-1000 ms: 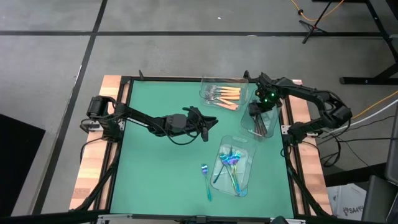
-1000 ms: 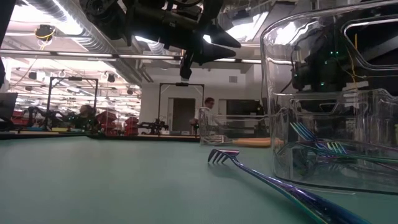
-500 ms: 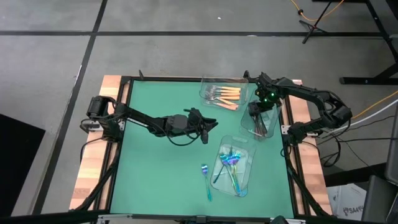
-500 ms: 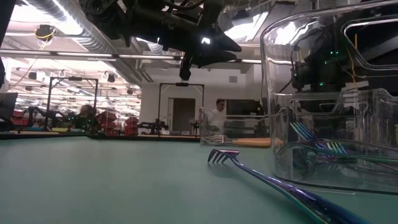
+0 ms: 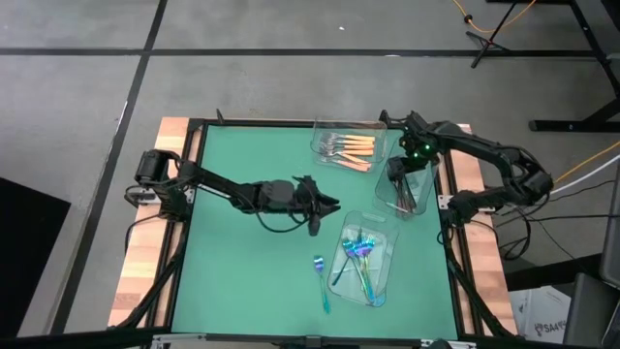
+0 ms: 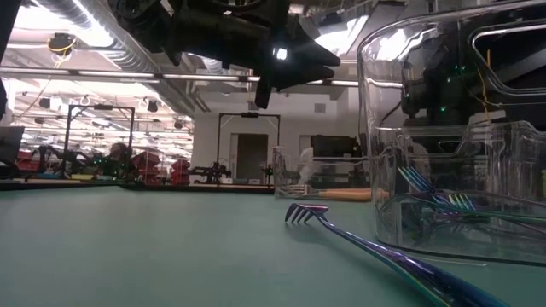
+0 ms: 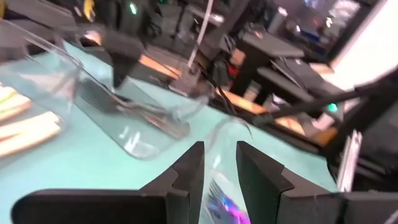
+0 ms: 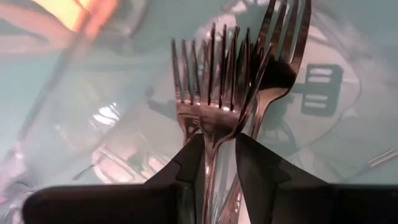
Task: Sort silverware by color (type)
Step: Put the blue fork into the bottom transparent bin
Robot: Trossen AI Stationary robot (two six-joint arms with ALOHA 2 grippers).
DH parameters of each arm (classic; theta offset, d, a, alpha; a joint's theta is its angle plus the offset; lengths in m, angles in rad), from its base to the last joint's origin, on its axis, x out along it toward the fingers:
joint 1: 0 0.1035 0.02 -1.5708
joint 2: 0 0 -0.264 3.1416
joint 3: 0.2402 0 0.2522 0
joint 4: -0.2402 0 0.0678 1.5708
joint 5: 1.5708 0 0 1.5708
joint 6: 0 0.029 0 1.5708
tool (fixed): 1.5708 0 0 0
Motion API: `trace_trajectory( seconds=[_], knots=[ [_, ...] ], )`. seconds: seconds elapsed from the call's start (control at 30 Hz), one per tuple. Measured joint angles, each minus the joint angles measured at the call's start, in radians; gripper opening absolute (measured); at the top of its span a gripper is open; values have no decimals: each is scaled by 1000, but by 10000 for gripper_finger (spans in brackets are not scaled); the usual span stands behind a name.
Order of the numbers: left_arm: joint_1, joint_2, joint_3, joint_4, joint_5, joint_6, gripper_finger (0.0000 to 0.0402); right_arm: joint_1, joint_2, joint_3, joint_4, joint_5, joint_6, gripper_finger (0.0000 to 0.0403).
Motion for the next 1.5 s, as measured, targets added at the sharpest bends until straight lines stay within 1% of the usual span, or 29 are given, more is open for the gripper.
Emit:
trace_trajectory(
  seconds=[0.13,0.27,0.37,0.43,0.53,0.63,0.7,0.8,0.9,1.03,1.13,1.3,1.5],
  knots=[
    [-15,0,0,-47,35,14,87,0,-87,0,1,3,29,78],
    [-32,0,0,-83,38,14,87,0,-201,0,5,16,37,78],
    [-43,0,0,-103,33,14,87,6,-287,0,46,23,57,78],
    [-50,0,0,-127,24,15,87,32,-339,0,96,49,91,78],
    [-61,0,0,-150,21,15,87,103,-404,0,191,76,111,78],
    [-69,0,0,-188,20,15,87,206,-436,0,283,89,120,78],
    [-72,0,0,-199,19,15,87,295,-441,0,334,119,153,78],
    [-79,0,0,-206,17,15,87,444,-442,0,387,218,163,78],
    [-81,0,0,-206,18,11,87,592,-438,0,399,320,176,78],
    [-79,0,0,-205,18,-35,87,750,-438,0,397,395,237,78],
    [-80,0,0,-205,34,-116,87,852,-434,0,397,434,277,78],
    [-109,0,0,-215,93,-283,87,1013,-401,0,399,517,327,78],
    [-203,0,0,-368,101,-532,87,1188,-327,0,407,644,401,78]
  ],
)
